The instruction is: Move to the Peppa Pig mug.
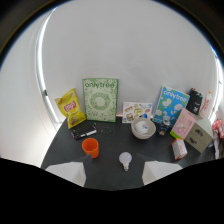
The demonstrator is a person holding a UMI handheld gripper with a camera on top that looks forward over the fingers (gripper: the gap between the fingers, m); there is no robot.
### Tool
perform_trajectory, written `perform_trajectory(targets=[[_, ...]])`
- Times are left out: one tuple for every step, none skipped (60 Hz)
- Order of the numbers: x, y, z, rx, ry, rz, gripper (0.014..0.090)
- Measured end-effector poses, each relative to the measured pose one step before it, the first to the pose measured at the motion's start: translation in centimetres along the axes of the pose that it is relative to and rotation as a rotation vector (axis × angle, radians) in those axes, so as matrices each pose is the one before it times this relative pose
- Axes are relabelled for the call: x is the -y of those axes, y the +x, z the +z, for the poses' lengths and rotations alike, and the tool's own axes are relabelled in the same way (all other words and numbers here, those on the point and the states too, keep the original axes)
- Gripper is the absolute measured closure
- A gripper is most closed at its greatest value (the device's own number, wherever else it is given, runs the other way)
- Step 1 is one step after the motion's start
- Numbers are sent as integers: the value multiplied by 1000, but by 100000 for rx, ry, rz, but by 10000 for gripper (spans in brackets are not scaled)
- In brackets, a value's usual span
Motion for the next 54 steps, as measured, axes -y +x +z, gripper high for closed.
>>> perform_trajectory(targets=[[-107, -78, 80, 190, 185, 126, 190], [-65, -90, -11, 162, -6, 61, 189], [-72, -63, -47, 59, 0, 50, 189], [-103, -34, -38, -70, -3, 39, 187], [-92, -30, -49, -72, -19, 3, 187], [-115, -19, -44, -76, 30, -61, 188], [-118, -21, -65, -36, 106, -70, 186], [-86, -6, 34, -157, 70, -97, 188], [-129, -29, -48, -71, 60, -109, 185], [-155, 12, -60, -108, -22, -134, 186], [-172, 26, -46, -51, -37, -125, 188], [-174, 28, -27, 40, 47, -136, 185], [-167, 73, -54, 111, 160, -134, 183], [-181, 111, -34, 30, 203, -167, 188], [-116, 160, -84, 9, -101, -198, 185], [-341, 156, 78, -313, 419, -354, 184], [-112, 279, -86, -180, -210, -329, 186], [-321, 277, 111, -495, 362, -475, 183], [-190, 394, -30, -335, -239, -553, 183], [-345, 308, 150, -606, 299, -571, 186], [-238, 398, 87, -516, -42, -596, 188], [-181, 451, 38, -430, -349, -564, 185], [-359, 386, 199, -644, 230, -463, 184], [-165, 496, 59, -409, -381, -350, 185], [-228, 431, 182, -521, -111, -246, 185], [-343, 377, 285, -683, 96, -212, 184], [-219, 452, 222, -538, -286, -97, 187], [-121, 498, 183, -428, -679, -73, 188], [-223, 447, 307, -577, -421, -34, 186], [-181, 442, 333, -524, -424, -13, 189], [-133, 449, 348, -478, -419, 41, 190], [-98, 483, 400, -495, -382, 61, 185], [-40, 458, 429, -652, -294, 120, 190], [27, 460, 418, -644, -262, 93, 186], [60, 457, 471, -602, -178, 35, 184], [124, 403, 515, -485, -95, 32, 186], [222, 378, 530, -384, 86, 142, 185], [171, 313, 649, -396, 567, 158, 183], [370, 400, 517, -143, -32, 177, 184], [310, 315, 609, -248, 330, 210, 184], [355, 319, 670, -180, 363, 213, 185], [387, 282, 698, -135, 424, 176, 188], [395, 295, 706, -59, 448, 144, 188], [409, 252, 759, 20, 425, 220, 188], [388, 219, 779, 147, 336, 305, 187], [375, 209, 805, 172, 263, 290, 190], [292, 179, 866, 99, 433, 284, 186], [381, 251, 755, 310, -262, 227, 188], [316, 199, 831, 217, -43, 216, 187], [315, 201, 832, 187, -102, 276, 188], [294, 195, 843, 190, -126, 340, 186], [271, 177, 832, 93, -134, 321, 187], [260, 181, 814, 101, -138, 252, 188], [248, 146, 827, 142, -167, 171, 188]])
